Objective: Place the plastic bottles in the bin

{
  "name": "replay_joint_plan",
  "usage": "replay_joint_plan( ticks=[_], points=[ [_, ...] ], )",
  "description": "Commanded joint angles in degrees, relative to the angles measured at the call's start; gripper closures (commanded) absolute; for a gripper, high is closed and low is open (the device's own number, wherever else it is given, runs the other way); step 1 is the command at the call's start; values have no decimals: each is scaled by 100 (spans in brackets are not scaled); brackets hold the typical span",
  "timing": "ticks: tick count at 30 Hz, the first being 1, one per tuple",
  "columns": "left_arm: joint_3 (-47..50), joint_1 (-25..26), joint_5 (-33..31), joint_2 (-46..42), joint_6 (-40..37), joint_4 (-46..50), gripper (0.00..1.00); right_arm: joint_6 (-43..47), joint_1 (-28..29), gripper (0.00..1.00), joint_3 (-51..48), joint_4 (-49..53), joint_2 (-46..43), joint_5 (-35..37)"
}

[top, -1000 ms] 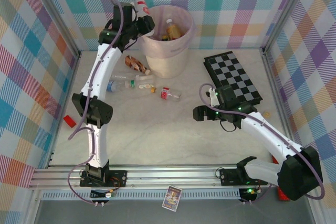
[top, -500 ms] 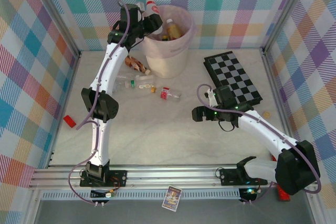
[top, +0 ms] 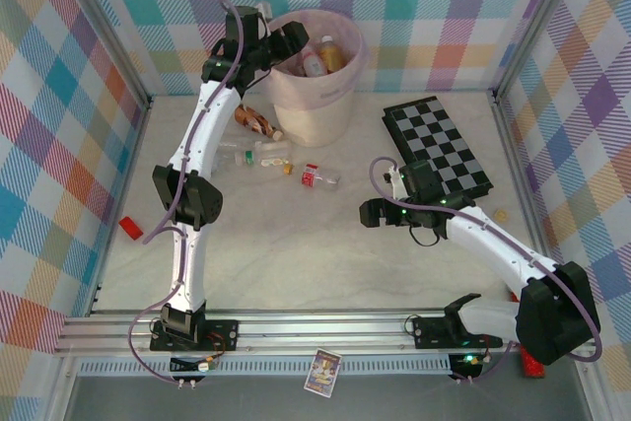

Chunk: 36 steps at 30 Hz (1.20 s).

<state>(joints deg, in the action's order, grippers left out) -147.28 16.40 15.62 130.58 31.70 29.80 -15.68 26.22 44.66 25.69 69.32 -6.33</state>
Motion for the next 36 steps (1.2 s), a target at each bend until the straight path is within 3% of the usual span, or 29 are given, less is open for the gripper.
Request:
replay_joint_plan(
  ticks=[1,13,22,30,36],
  points=[
    [-63,-39,83,11,-65,208,26,-40,-3,1,-64,-117,18,-97],
    [-55,-36,258,-279,50,227,25,-53,11,1,83,92,-120,-70],
    [278,-186,-98,-1222,-579,863,20,-204,59,1,194,169,-217,-45],
    [2663,-910,-316,-2982,-520,352,13,-215,109,1,300,224,-123,32],
    [5266,-1784,-111,-4079,220,-663,12,-215,120,1,363,204,0,27]
  ],
)
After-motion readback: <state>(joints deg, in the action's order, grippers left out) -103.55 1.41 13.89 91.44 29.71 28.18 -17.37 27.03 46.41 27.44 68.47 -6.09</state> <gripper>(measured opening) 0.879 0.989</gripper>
